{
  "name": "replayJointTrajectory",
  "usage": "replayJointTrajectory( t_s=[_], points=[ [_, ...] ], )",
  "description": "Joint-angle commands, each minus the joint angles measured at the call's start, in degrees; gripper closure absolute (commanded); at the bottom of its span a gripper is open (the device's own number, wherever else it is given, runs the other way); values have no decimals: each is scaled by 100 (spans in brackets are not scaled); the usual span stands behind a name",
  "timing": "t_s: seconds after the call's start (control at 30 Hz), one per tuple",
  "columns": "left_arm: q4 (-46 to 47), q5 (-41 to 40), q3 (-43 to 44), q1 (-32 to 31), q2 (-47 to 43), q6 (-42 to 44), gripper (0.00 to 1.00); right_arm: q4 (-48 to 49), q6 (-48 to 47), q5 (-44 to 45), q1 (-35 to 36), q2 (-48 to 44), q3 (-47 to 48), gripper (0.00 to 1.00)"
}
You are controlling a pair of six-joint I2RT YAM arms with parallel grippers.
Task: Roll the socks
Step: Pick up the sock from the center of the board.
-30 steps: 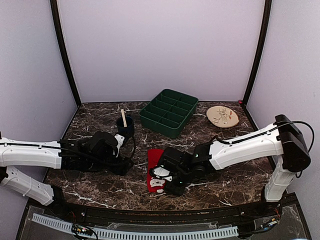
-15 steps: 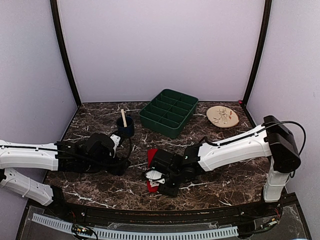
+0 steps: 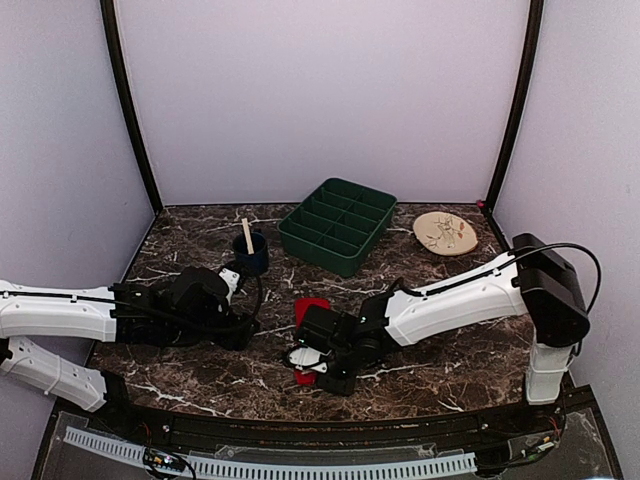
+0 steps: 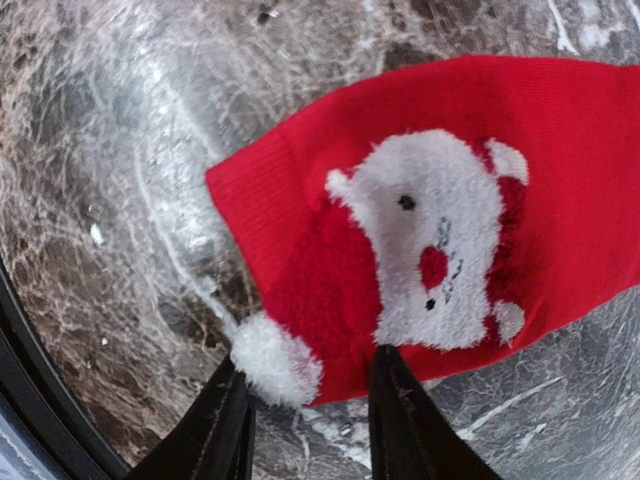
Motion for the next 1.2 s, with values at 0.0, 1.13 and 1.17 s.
replayJointTrajectory(
  t_s=[0.0, 1.13, 1.17],
  points=[
    [-23, -112, -72, -17, -86, -3, 32, -127, -42, -107, -32, 192, 81, 71],
    [1747, 1200, -1295, -701, -488, 1334, 38, -942, 482, -3160, -787, 672, 1210, 100],
    [1781, 1193, -1309, -796, -432, 1389, 38, -951, 483, -3201, -814, 689, 1235, 100]
  ],
)
